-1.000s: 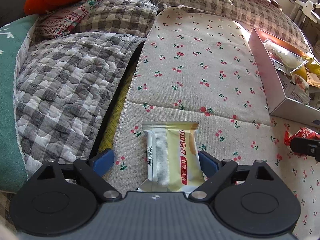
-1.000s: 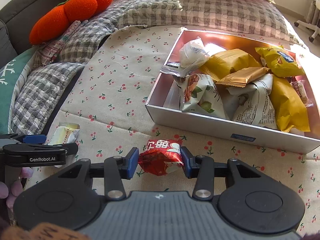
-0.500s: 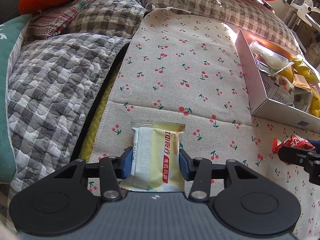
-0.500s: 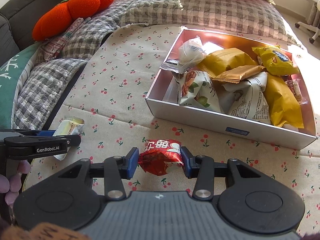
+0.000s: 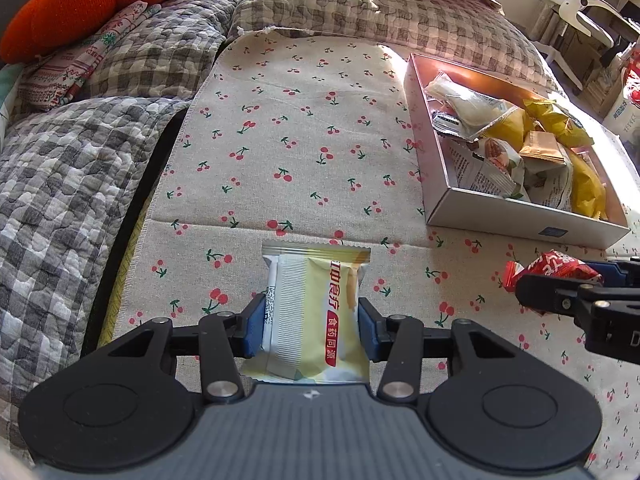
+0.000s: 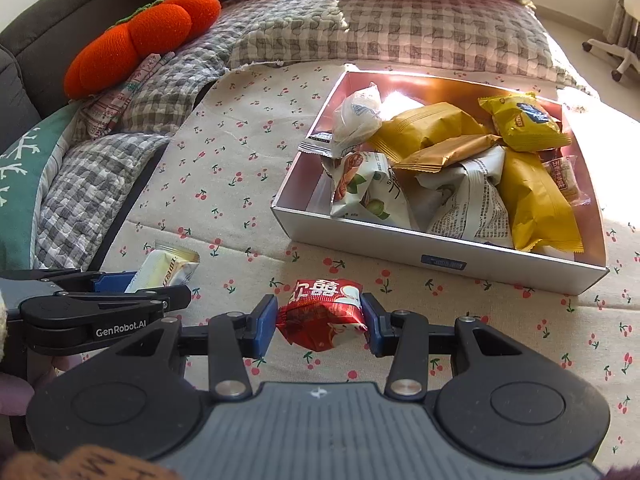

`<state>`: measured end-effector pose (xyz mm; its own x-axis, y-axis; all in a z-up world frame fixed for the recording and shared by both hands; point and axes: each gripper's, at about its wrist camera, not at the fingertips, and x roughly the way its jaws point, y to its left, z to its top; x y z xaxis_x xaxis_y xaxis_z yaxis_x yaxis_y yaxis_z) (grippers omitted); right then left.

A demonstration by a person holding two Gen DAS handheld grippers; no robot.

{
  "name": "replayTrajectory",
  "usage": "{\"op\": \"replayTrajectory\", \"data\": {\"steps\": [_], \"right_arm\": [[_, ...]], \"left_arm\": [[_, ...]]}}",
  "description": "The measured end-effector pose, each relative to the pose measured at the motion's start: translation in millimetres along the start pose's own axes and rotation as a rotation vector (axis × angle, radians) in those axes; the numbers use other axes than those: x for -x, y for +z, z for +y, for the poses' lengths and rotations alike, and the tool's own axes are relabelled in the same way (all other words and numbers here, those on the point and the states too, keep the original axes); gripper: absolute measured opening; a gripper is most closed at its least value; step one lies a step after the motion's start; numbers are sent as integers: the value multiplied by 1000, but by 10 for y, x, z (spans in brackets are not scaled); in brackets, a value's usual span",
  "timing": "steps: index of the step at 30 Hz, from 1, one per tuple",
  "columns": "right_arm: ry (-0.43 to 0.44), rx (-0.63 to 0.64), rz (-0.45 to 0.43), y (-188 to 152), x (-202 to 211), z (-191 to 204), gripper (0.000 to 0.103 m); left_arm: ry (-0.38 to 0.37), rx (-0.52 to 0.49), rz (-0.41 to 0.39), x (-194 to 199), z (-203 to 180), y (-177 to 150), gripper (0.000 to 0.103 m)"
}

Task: Organize snacks
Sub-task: 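Carry the wafer packet and red candy over the box and lower them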

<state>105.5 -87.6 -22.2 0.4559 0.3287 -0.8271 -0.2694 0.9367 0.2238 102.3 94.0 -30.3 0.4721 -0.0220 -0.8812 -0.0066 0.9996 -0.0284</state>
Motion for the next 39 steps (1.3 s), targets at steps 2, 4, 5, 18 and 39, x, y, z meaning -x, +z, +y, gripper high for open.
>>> {"op": "replayTrajectory", "data": {"steps": [2,4,5,18,39], "right_arm": [[3,-7,-6,2,32,-30,41],[6,-14,-13,4,65,-59,41],[7,-17,-15,5,77,-72,41],[5,-68,-66,15,317,-322,41],[-55,-165,-132,81,533,-772,41]], "left_arm": [[-11,-3,-5,26,-53,8,53],[-25,-6,-10,64,-110,12,53],[-32,-7,-14,81,-136,17,53],[-93,-19,-75,224,-405,133,53],[-171,-53,-127,260,-967,312,53]]}}
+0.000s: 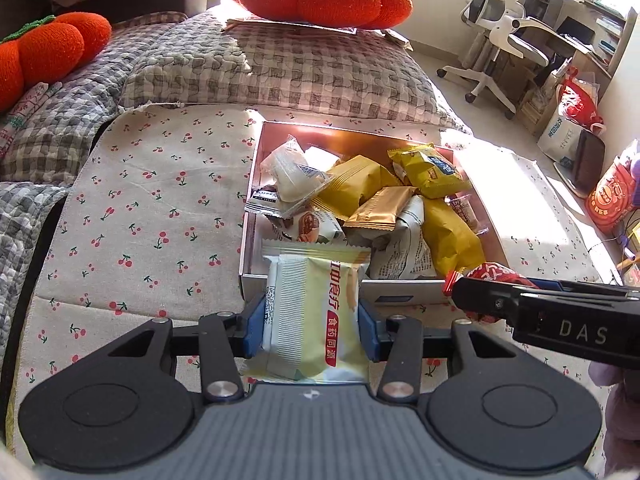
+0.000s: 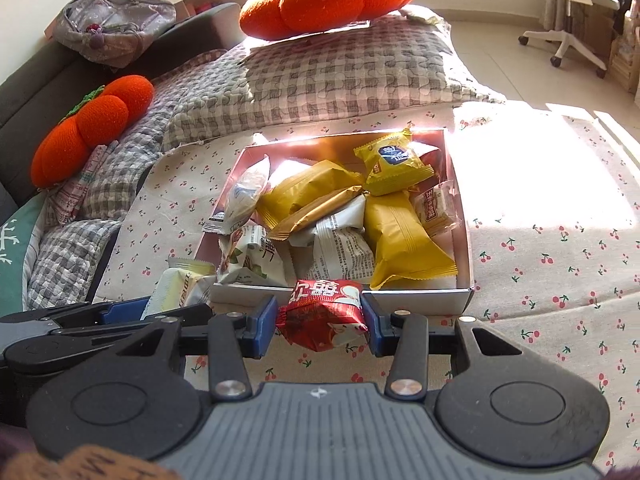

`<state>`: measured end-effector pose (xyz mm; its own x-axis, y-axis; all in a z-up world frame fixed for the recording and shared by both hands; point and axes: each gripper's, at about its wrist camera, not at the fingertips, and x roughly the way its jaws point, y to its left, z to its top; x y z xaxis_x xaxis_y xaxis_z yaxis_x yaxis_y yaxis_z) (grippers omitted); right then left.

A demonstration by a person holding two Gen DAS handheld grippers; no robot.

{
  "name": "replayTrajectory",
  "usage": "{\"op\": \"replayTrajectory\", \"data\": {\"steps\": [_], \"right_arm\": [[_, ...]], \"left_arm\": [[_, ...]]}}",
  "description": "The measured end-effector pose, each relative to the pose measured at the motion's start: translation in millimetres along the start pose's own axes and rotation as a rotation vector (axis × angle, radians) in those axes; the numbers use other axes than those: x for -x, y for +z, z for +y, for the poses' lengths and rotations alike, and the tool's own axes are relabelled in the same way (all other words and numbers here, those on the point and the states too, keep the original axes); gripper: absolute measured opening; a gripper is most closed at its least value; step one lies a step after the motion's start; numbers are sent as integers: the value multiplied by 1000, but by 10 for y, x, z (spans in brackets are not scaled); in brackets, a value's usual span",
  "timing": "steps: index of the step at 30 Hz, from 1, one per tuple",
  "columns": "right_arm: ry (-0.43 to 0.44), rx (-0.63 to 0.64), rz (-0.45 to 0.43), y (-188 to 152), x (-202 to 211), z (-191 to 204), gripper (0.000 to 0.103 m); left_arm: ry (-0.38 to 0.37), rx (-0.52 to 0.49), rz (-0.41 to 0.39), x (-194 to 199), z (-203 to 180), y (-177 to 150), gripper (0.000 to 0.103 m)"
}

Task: Organize snacks
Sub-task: 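Carry the wafer packet and red candy over the box and lower them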

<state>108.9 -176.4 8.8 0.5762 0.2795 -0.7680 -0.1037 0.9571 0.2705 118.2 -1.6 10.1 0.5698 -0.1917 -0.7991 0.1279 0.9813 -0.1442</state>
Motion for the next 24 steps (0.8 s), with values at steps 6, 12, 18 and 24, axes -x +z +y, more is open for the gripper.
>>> {"op": "replayTrajectory", "data": {"steps": [6,12,18,24], "right_arm": [[-28,-30,-21,83,-38,-130,41],[-29,-68,-40,169,-80,-233,41],[-1,-114,-70,291,-138,-313,41],[17,-175,-93,407,-298,-416,41]], "left_arm": [[-25,9,-20,-72,-105,88,53],[-42,5,-69,-100,-203,250,53],[-23,-70,-133,-185,-324,522,53],[9,-89,-114,-429,-280,814,53]]}}
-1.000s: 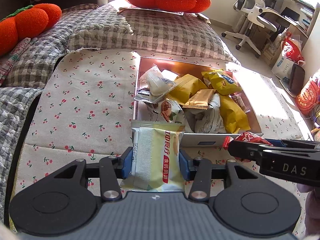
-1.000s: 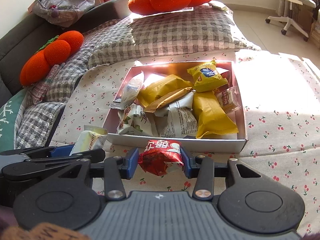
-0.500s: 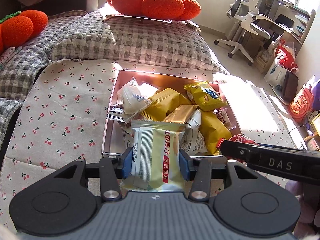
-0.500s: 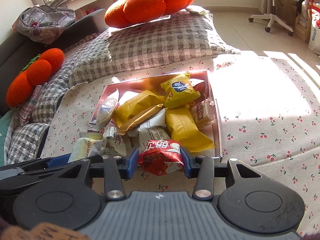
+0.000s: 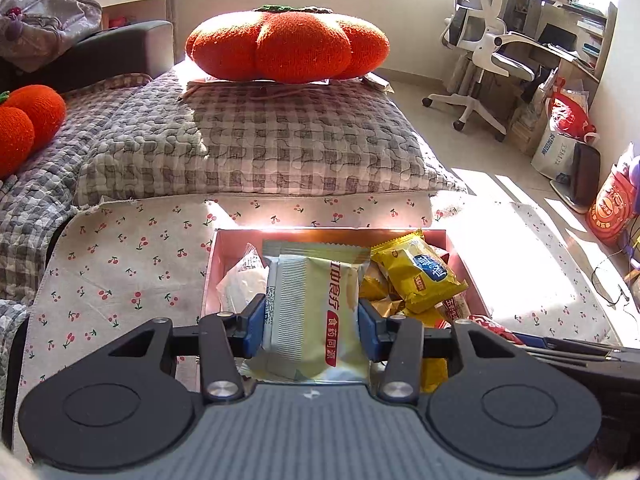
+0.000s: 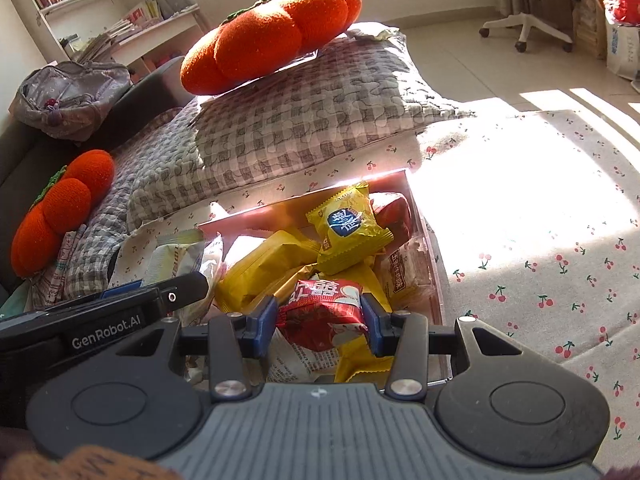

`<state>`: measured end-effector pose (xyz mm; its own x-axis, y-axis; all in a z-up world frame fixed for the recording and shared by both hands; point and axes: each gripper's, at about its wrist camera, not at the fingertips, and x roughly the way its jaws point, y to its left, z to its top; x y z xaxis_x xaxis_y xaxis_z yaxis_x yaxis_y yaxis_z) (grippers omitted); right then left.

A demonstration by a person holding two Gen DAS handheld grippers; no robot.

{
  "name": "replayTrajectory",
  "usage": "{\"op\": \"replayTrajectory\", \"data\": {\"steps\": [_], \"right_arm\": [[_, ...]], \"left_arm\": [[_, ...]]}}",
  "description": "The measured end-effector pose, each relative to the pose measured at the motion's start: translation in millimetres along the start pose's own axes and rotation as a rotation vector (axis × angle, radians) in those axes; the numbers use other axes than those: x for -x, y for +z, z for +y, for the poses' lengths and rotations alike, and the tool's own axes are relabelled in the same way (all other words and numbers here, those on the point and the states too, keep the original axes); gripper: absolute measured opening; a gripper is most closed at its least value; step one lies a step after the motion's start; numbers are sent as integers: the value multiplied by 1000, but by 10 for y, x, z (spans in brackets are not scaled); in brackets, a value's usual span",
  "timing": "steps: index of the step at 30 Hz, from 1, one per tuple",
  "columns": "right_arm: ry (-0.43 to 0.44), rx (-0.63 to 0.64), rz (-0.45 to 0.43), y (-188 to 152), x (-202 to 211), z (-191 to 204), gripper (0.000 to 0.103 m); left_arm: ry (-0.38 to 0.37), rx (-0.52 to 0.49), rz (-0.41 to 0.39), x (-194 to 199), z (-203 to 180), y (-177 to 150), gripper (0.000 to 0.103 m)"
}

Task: Organize snacks
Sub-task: 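Carry the wafer packet and red candy over the box and lower them, then open both tools to release the snacks and withdraw from the box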

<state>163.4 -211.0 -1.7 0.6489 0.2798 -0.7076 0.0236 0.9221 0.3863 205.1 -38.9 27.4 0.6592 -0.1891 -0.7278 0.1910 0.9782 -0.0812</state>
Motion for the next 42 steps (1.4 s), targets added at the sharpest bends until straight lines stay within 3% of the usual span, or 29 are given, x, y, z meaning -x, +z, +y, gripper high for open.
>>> {"op": "replayTrajectory", "data": {"steps": [15,23,25,28,42], "right_arm": [[83,-75,-66,97,-323,-28,42],[76,-63,-79,66,-396,-22,44],[71,-64,-81,57,-399,-25,49],[71,-79,-80,58,-392,-44,60],[85,-11,-84,70,-192,-17,69]], "left_arm": [[14,-27,113,-638,146,271,53],[-18,-21,132,-739,137,281,54],[-20,-17,130,-741,136,288,54],[-25,-3,119,-724,155,295,58],[-54,34,83,-489,166,280,81]]}}
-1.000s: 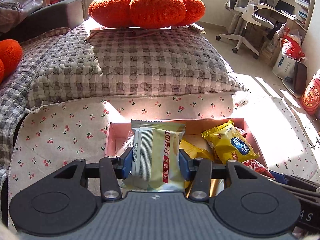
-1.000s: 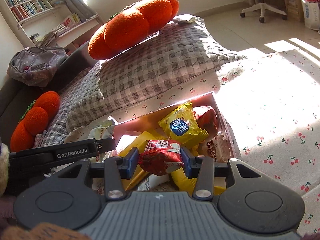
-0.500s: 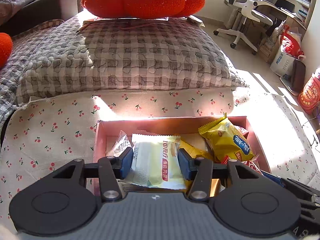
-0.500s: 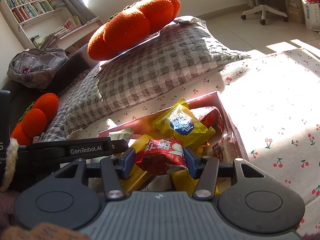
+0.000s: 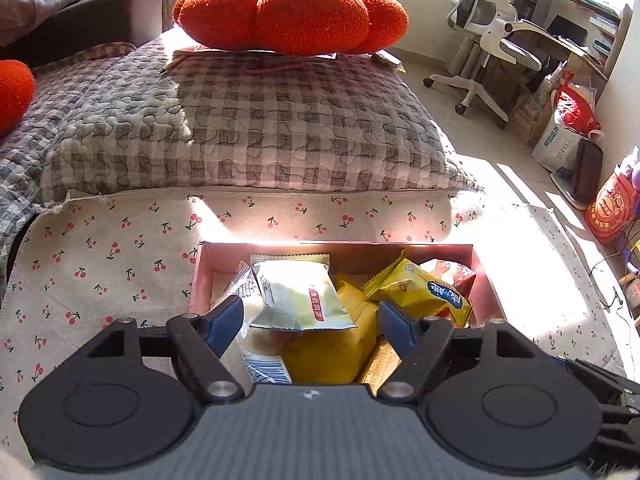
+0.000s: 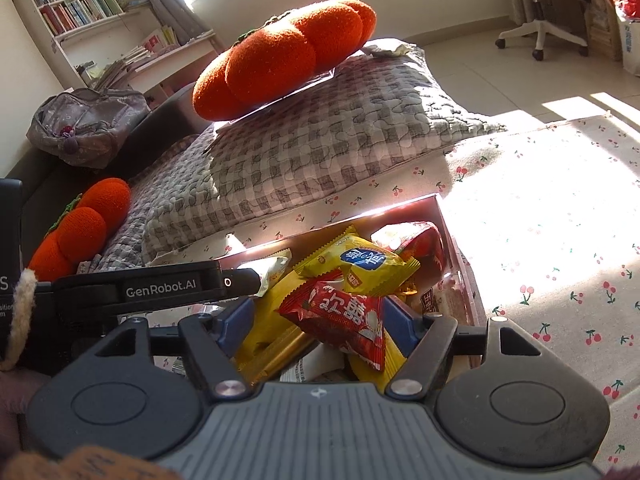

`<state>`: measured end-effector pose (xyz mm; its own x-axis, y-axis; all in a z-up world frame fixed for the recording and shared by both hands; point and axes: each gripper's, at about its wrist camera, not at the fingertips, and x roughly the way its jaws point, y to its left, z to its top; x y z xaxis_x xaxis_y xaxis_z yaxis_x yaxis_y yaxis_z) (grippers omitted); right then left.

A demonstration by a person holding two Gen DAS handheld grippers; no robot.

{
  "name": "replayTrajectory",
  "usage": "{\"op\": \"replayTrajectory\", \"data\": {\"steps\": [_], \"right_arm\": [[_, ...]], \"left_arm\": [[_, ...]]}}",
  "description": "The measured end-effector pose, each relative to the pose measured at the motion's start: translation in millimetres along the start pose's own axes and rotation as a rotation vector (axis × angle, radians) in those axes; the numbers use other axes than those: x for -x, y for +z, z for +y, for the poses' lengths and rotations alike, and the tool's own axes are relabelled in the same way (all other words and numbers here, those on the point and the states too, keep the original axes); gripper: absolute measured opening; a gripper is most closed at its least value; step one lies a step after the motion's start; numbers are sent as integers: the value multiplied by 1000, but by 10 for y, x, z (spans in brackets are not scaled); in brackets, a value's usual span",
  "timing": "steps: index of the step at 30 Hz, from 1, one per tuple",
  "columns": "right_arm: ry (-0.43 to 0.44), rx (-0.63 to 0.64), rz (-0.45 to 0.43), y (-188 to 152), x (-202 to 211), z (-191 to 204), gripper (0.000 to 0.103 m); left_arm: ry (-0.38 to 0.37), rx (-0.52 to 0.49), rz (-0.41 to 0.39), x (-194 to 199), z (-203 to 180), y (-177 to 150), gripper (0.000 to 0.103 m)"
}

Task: Organize snacks
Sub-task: 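Open both tools to release the snacks and withdraw from the box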

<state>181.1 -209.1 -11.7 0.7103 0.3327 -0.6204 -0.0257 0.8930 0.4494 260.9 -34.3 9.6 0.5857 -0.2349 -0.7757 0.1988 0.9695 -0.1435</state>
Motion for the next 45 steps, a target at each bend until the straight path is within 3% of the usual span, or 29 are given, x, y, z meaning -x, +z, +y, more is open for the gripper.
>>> {"op": "replayTrajectory", "data": {"steps": [6,16,35,45], "right_arm": [[-13,61,-20,20,224,-25,80],[-67,122,-32,-89,512,-127,96],[-171,210,13,-481,765,-247,100],[-252,300,93,-715,764,-132,101]], "left_arm": [[-7,8,-32,242,-4,-95,91],[45,7,-64,645,76,-433,103],[132,47,-31,1120,390,-1202,103],[199,-35,-71,1225,221,-1502,103]]}}
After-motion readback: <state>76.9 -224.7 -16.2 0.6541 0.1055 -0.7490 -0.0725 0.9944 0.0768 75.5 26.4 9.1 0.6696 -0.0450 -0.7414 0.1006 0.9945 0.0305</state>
